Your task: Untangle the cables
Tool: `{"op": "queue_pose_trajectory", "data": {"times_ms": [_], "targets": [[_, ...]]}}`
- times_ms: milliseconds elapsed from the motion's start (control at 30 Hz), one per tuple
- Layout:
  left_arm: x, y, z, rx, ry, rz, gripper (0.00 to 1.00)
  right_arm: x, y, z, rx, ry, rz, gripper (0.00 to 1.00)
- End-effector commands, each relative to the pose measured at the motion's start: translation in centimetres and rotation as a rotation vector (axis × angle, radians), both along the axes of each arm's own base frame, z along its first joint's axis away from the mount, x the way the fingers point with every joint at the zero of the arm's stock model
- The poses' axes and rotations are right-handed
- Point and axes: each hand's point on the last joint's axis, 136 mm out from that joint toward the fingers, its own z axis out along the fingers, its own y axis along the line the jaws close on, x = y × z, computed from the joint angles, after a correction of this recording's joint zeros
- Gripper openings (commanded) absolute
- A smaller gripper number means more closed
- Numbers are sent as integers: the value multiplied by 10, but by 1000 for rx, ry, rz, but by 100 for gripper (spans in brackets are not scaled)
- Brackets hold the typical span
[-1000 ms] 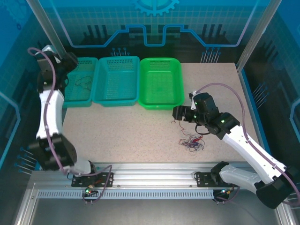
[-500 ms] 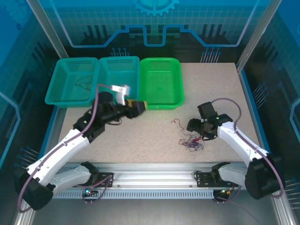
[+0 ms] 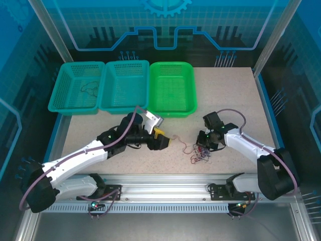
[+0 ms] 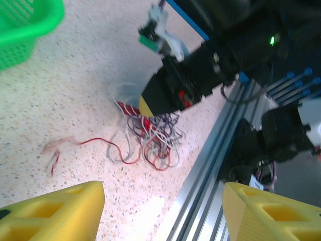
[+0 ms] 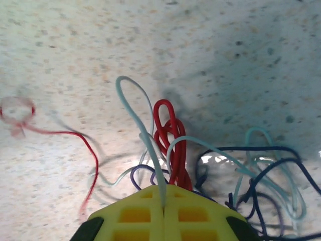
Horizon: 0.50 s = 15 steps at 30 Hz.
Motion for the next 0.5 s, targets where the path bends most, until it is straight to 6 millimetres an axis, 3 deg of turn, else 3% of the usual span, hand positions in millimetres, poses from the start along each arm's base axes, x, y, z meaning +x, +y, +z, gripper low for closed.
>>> {"op": "queue_pose_trajectory", "data": {"times_ms": [0,133,233,333,467], "targets": [[-26,-10,-1,-50,-78,-178,64,11,30,39,115,-62,-49,0],[-35,-25,-11,-70,-101,-216,64,17,55,65,149,-111,-10,0],[-31,-36,-20,-41,-94,-201,64,22,79,85,205,-150,60,0],[-9,-32,-39,29,-99,-87,65,24,96,92,244,-155,128,0],[29,-5,-68,170,-76,101,63,19,111,100,305,-184,232,0]]}}
